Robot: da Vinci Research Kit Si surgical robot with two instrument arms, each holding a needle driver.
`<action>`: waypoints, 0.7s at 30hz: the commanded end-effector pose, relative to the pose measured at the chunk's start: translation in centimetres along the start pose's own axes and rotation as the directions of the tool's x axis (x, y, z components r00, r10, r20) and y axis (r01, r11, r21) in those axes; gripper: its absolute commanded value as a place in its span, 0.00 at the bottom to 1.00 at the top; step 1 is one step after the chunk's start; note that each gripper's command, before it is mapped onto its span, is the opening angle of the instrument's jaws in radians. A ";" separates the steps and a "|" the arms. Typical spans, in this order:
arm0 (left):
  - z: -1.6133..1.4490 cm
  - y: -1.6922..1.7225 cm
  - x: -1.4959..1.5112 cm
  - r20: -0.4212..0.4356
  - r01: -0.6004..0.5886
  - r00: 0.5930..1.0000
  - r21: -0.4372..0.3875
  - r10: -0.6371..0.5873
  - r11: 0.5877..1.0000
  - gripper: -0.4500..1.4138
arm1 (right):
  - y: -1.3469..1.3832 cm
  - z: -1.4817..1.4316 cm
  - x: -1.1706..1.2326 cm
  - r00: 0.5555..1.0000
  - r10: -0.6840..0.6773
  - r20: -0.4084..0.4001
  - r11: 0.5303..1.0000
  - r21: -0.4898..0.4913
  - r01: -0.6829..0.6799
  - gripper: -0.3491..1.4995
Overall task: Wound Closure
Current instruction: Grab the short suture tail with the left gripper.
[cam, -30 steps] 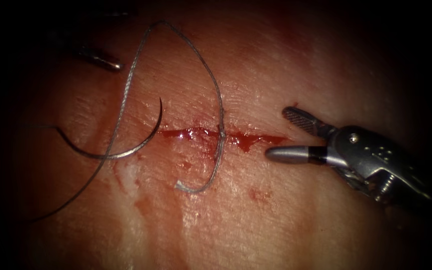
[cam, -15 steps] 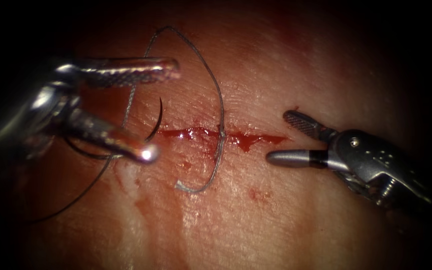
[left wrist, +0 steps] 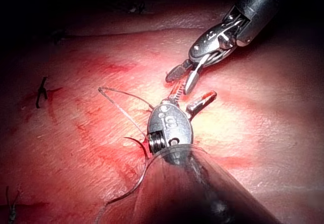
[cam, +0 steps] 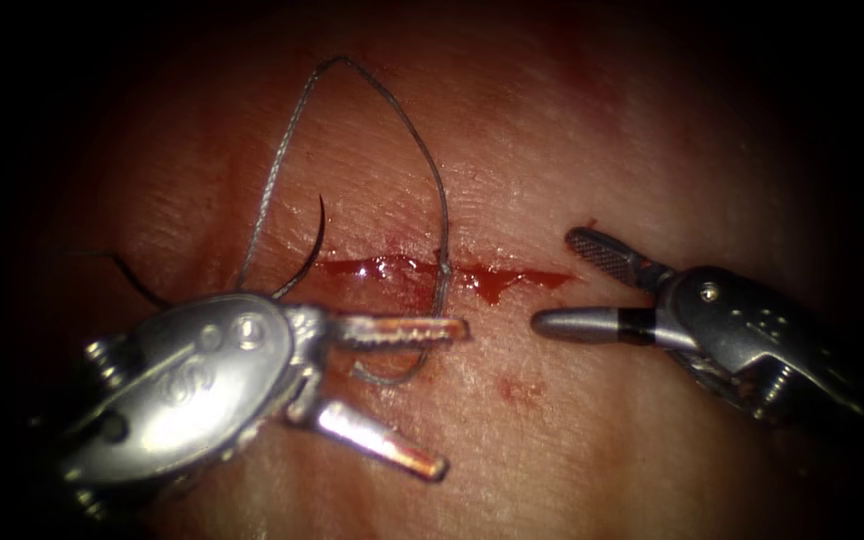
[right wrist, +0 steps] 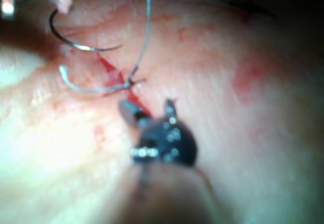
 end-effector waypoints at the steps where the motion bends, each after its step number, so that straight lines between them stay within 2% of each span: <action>1: 0.05 -0.08 -0.07 0.026 -0.005 1.000 0.021 0.004 1.000 0.41 | 0.02 0.08 0.03 1.000 -0.002 0.003 1.000 0.001 0.002 0.97; 7: 0.13 -0.10 -0.41 0.197 -0.020 0.980 0.111 -0.003 0.994 0.41 | -0.03 0.05 0.06 1.000 -0.012 0.007 1.000 0.002 0.012 0.97; 14: 0.23 -0.05 -0.53 0.282 -0.057 0.959 0.133 0.017 0.990 0.39 | -0.04 0.04 0.07 1.000 -0.012 0.010 1.000 0.003 0.012 0.96; 21: 0.21 -0.19 -0.61 0.410 -0.168 0.909 0.210 0.070 0.963 0.37 | -0.07 0.04 0.09 1.000 -0.011 0.010 1.000 0.006 0.011 0.96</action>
